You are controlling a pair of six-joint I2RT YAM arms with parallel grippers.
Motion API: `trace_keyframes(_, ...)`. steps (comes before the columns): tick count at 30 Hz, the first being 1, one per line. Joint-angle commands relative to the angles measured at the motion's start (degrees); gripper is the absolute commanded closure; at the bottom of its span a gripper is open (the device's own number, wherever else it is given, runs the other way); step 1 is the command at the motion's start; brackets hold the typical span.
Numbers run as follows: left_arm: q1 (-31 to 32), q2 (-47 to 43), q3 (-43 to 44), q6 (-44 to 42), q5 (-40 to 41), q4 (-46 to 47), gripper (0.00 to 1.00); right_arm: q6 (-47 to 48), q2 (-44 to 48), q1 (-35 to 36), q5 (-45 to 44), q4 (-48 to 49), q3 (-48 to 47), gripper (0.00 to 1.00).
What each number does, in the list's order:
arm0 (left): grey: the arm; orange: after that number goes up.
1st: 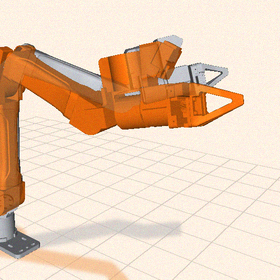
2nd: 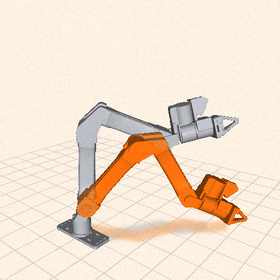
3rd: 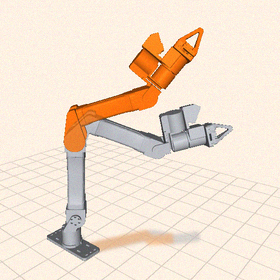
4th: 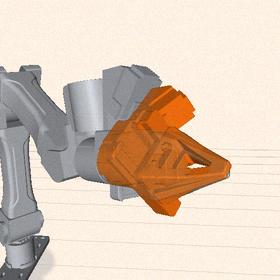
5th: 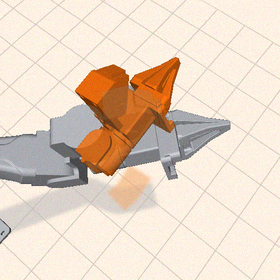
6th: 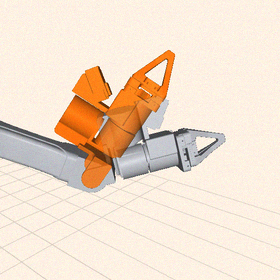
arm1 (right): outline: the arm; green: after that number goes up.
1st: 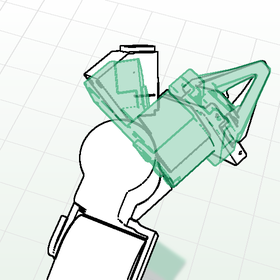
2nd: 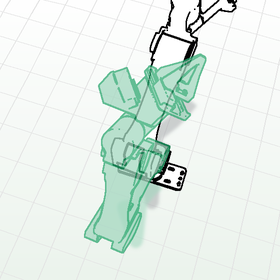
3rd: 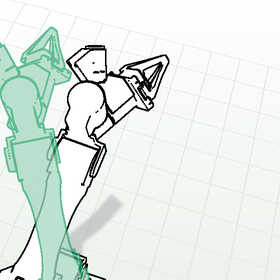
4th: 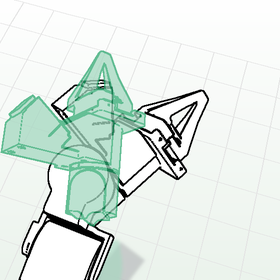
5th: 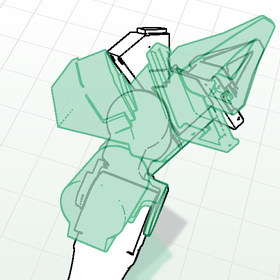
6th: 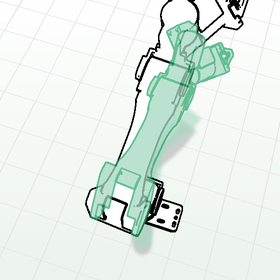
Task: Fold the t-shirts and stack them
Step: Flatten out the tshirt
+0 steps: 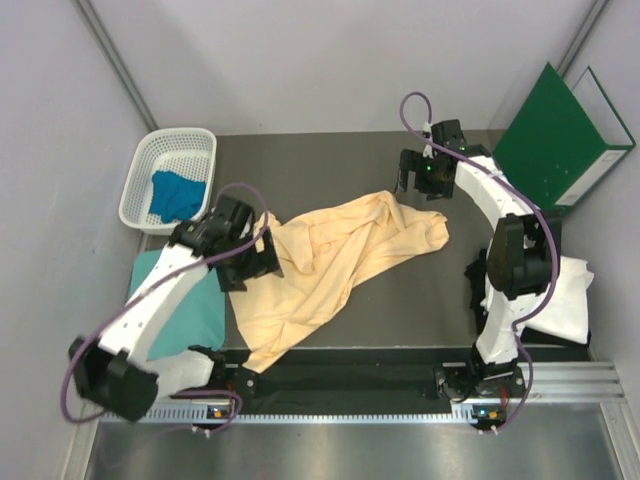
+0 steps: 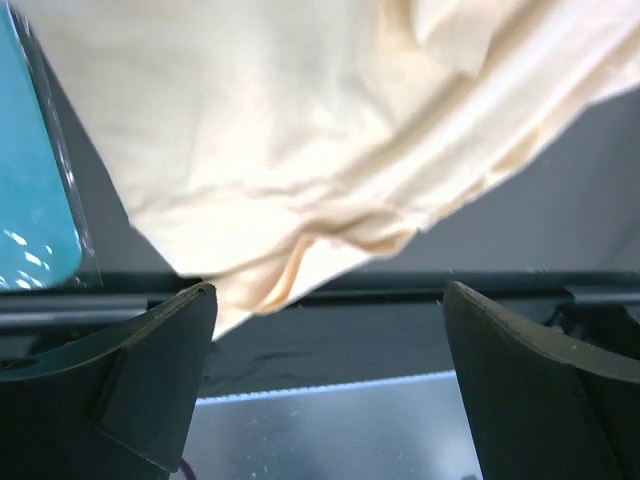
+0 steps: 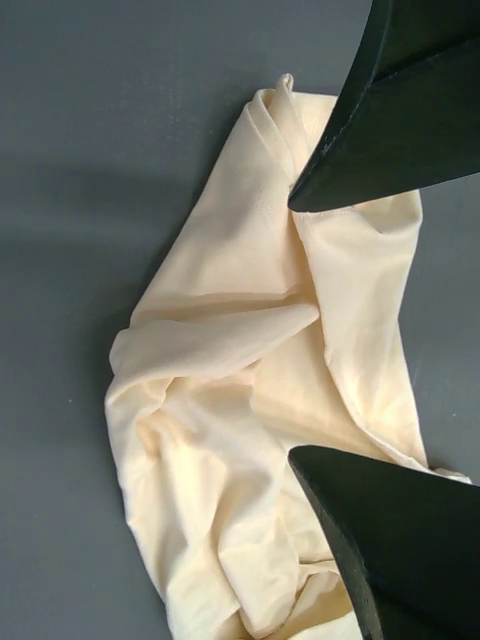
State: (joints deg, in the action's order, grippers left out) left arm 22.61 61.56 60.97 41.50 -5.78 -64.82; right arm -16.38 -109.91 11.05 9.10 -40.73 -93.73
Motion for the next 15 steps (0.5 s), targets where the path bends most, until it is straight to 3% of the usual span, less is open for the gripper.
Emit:
trace_keyframes(1,0.1,13.9,7.9,-5.9,5.3,12.3,0.01,1.7,3.3,-0.6,-0.2,1.4,1.5,0.00)
trace_keyframes(8,0.1,36.5,25.0,-12.0,11.0,14.8,0.01,1.3,4.0,-1.0,1.2,1.7,2.7,0.00)
trace_keyframes(15,-0.1,49.3,37.8,-14.4,9.0,14.5,0.01,1.4,4.4,-2.3,1.2,2.3,4.6,0.00)
